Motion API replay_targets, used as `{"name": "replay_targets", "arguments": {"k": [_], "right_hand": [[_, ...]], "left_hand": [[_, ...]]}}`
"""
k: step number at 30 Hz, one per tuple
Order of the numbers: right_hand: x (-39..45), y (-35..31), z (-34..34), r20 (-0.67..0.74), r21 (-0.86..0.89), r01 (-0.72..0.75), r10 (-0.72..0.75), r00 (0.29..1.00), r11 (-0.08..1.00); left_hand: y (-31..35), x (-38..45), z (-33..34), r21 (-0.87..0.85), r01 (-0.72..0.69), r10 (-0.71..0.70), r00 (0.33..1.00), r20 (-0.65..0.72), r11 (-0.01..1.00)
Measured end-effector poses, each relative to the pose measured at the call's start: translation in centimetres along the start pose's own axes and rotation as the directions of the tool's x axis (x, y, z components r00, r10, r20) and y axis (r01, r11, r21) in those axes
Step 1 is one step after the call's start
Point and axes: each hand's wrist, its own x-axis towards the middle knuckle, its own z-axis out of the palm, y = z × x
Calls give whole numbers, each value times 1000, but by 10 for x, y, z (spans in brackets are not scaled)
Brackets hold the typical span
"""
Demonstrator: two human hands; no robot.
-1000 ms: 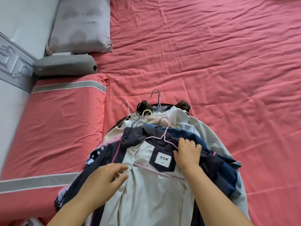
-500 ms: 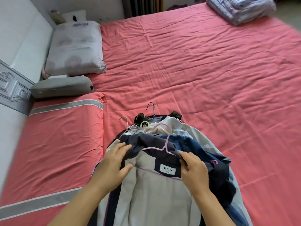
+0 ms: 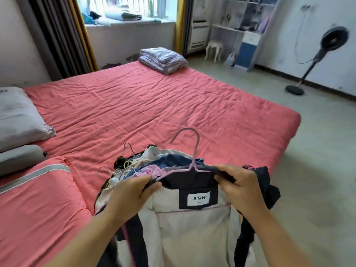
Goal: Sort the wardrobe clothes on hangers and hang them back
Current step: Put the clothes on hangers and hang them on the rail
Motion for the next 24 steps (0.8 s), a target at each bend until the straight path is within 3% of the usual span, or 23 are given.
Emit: {"name": "replay_targets", "arguments": {"k": [5, 8, 12, 14, 18, 24], "right_hand": [[-56, -45, -65, -231, -293, -35, -36, 972, 956], [-87, -56, -106, -415, -557, -253, -1, 910, 791], [-123, -82, -150, -542, -441, -571, 302, 784, 692], [-135, -92, -165, -603, -408, -633, 327, 728, 658], [-149, -108, -193, -714, -509, -550, 31, 699, 662], [-184, -136, -239, -648, -316, -359, 76, 758, 878]], "left_hand": [[53, -4, -34, 18, -193, 193, 964, -184, 981], [80, 8, -50, 47, -268, 271, 929, -253, 962], [129, 29, -69, 90, -349, 359, 875, -326, 933], [155, 36, -77, 98, -401, 408, 837, -364, 911], [200, 45, -84, 129, -492, 496, 759, -421, 861], [258, 38, -75, 141, -585, 583, 694, -422, 798]]}}
